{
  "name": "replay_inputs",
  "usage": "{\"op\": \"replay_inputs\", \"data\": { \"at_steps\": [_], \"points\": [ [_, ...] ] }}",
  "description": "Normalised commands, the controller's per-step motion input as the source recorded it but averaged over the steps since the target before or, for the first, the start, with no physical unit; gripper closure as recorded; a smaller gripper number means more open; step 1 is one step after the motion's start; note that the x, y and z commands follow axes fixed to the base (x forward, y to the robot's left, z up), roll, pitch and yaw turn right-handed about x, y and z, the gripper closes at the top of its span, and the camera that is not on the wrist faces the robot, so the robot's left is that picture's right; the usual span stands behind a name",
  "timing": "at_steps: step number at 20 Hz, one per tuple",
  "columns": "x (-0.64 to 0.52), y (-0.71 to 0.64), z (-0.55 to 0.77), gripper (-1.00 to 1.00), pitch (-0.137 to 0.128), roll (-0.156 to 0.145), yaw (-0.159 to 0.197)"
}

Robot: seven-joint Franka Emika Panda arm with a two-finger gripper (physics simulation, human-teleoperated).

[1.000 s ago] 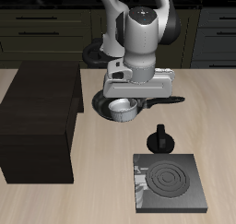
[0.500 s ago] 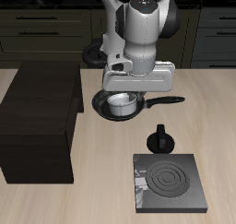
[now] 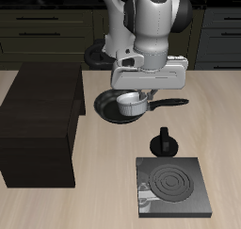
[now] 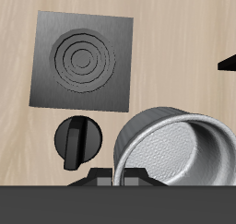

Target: Place the ramekin on the stove

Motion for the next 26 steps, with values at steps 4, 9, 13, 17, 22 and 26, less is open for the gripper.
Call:
{"op": "replay_inputs", "data": {
  "at_steps": [4,9,13,17,22,26],
  "points": [
    [0.23,0.16,0.12,1.0,0.016,0.011,-0.012],
    [0.22,0.2,0.07,1.0,0.003,0.005,-0.007],
    [0.27,0.15,0.07,1.0,0.004,-0.004,-0.013],
    [0.16,0.09,0.05,1.0,0.001,-0.003,0.002],
    [0.25,0.1,0.06,1.0,-0.007,-0.012,0.012],
    [0.26,0.07,0.02,1.0,0.016,-0.012,-0.009]
  ]
}}
